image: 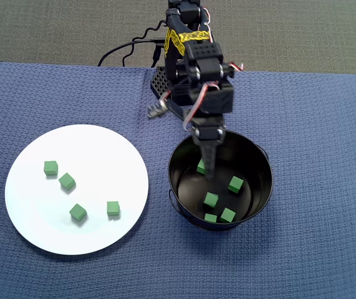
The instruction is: Pick up the green cubes from the white plate and place them in the black recipient
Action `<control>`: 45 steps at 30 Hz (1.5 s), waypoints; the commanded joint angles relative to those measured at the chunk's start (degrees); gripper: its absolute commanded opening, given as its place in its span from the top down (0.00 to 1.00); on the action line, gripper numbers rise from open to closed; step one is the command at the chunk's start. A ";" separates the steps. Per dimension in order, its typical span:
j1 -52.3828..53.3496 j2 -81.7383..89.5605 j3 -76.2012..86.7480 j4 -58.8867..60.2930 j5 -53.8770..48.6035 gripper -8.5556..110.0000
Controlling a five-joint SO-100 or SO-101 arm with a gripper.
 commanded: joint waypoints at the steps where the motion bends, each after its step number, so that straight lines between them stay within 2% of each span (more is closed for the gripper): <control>1: 9.23 3.52 -10.20 7.73 -4.39 0.69; 6: 29.36 0.00 -11.16 5.36 -5.63 0.74; 13: 38.32 -21.80 -12.92 -3.25 -13.10 0.76; 16: 39.38 -31.46 -19.34 -2.46 -19.07 0.76; 20: 40.08 -36.39 -23.12 -3.52 -21.88 0.75; 28: 40.17 -46.32 -29.00 -4.22 -22.94 0.75; 34: 37.09 -52.03 -35.07 1.32 -25.66 0.75; 45: 33.93 -59.94 -44.56 5.10 -23.20 0.75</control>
